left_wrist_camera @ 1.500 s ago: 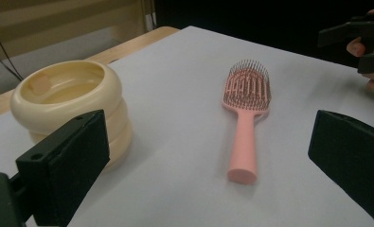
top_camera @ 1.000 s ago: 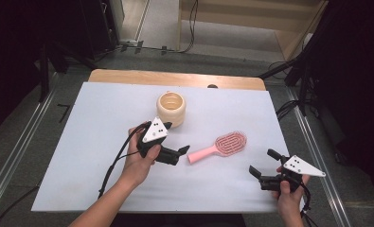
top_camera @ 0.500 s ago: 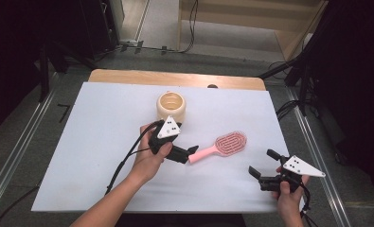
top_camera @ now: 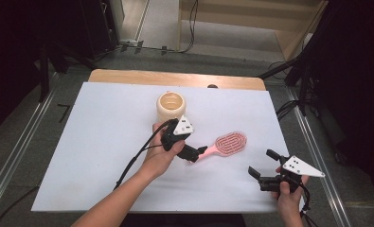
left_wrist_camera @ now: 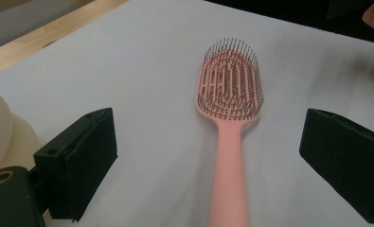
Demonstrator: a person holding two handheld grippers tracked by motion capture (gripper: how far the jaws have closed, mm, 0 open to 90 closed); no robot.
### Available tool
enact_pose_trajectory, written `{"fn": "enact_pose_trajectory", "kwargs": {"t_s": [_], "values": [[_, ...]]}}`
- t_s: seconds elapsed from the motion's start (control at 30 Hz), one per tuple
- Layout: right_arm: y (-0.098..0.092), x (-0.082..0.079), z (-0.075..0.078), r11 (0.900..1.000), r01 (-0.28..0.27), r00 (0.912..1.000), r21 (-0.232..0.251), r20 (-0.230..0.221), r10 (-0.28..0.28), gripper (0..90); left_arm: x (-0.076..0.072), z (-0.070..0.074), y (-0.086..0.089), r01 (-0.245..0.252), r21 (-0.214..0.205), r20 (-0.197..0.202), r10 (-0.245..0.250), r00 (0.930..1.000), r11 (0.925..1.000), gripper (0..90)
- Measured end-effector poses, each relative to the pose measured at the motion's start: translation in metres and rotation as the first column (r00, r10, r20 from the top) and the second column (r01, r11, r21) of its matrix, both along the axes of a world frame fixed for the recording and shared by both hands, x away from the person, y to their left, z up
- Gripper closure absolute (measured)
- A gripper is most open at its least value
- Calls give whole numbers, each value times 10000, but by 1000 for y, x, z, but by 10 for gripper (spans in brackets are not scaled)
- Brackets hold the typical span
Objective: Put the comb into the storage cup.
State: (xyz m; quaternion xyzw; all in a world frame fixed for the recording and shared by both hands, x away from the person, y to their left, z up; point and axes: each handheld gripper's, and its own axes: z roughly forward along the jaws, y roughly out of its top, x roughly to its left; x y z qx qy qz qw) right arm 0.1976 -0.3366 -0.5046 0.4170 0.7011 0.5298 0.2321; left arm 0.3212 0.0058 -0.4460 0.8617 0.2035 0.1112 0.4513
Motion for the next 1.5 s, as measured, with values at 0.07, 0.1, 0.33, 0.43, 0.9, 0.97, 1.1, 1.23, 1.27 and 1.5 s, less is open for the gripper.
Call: {"fn": "enact_pose_trajectory", "kwargs": {"t_s": [0.07, 0.1, 0.33, 0.43, 0.9, 0.97, 1.1, 1.23, 1.27, 1.5], "values": [[0, 0, 0, 10000, 16, 10000, -19, 5, -16, 0, 2, -2, -5, 79, 126, -88, -77, 9999, 9999, 52], [0, 0, 0, 10000, 5, 10000, -10, 9, -5, 0, 3, -3, -7, 126, 223, -128, -123, 9998, 9997, 52], [1, 1, -1, 10000, -43, 10000, -38, -64, 42, 0, 8, -12, -23, 375, 848, -318, -349, 9989, 9957, 52], [2, 1, -1, 10000, -77, 10000, -43, -55, 77, 0, 12, -14, -31, 536, 1009, -547, -483, 9973, 9935, 52], [2, 1, -3, 9999, -96, 9998, -38, -170, 96, 0, 24, -33, -60, 762, 2771, -800, -560, 9952, 9578, 75], [2, 1, -3, 9999, -97, 9998, -50, -173, 96, 0, 25, -37, -64, 740, 3210, -960, -453, 9943, 9442, 76], [2, 1, -3, 10000, -96, 9998, -23, -188, 95, 0, 28, -42, -69, 889, 3497, -1344, -440, 9900, 9326, 78], [3, 2, -4, 9999, -112, 9998, -39, -189, 112, 0, 30, -44, -72, 794, 3669, -1727, -160, 9848, 9269, 152], [3, 2, -4, 9999, -106, 9997, -44, -201, 105, 0, 31, -43, -73, 808, 3692, -1810, -136, 9834, 9258, 152], [2, 2, -4, 9999, -98, 9997, -51, -211, 97, 0, 34, -39, -80, 1029, 3868, -2228, -154, 9747, 9164, 311]]}}
